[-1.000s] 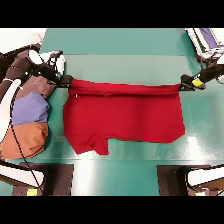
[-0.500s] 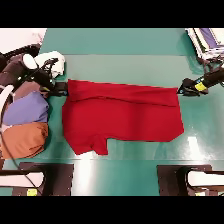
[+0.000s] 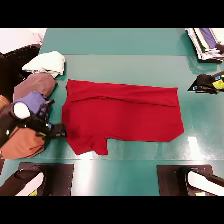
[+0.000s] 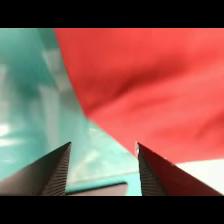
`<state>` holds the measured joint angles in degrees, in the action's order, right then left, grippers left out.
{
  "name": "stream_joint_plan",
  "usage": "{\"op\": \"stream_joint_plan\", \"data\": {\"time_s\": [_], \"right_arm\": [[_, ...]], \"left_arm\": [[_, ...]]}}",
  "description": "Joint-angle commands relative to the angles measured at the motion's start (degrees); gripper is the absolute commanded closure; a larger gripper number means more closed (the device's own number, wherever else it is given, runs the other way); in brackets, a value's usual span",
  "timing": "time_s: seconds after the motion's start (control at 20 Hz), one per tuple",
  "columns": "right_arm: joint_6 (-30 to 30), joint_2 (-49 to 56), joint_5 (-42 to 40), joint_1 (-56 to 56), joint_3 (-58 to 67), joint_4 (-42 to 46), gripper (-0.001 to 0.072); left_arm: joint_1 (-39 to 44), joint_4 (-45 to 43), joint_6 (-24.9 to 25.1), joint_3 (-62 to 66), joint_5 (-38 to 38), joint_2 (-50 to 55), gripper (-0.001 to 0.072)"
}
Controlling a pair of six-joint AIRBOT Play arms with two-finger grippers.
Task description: Fold the shirts.
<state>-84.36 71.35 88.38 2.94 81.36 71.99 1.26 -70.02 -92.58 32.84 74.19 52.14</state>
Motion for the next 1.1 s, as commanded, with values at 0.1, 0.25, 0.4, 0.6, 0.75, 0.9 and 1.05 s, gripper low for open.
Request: {"op": "stream_joint_plan", "data": {"time_s": [0.1,0.25,0.4,0.6,0.75,0.9,1.05], "right_arm": [[-0.04,-1.40,0.31,-0.02,-0.04,-0.09,0.0306],[-0.04,-1.40,0.37,0.00,-0.04,0.20,0.0306],[-0.07,-1.42,0.83,0.00,-0.04,0.07,0.0306],[-0.22,-3.23,3.08,0.00,-4.79,3.10,0.0306],[-3.48,-7.89,1.92,0.46,-19.43,11.74,0.0301],[-4.11,-10.71,1.22,4.96,-35.30,6.62,0.0113],[-4.07,-11.74,-3.48,9.33,-47.06,-1.95,0.0123]], "left_arm": [[0.00,13.00,1.11,-10.67,-8.63,-4.35,0.0221],[0.70,13.64,1.07,-12.09,-12.07,-4.35,0.0221],[2.21,14.88,1.09,-12.22,-12.57,-4.35,0.0579],[2.21,14.88,2.32,-8.85,-10.93,-4.37,0.0681],[2.23,14.88,3.10,-4.96,-8.98,-4.37,0.0681],[2.21,14.93,3.28,-3.63,-9.27,-4.35,0.0681],[2.21,14.93,3.26,-3.63,-9.33,-4.35,0.0681]]}}
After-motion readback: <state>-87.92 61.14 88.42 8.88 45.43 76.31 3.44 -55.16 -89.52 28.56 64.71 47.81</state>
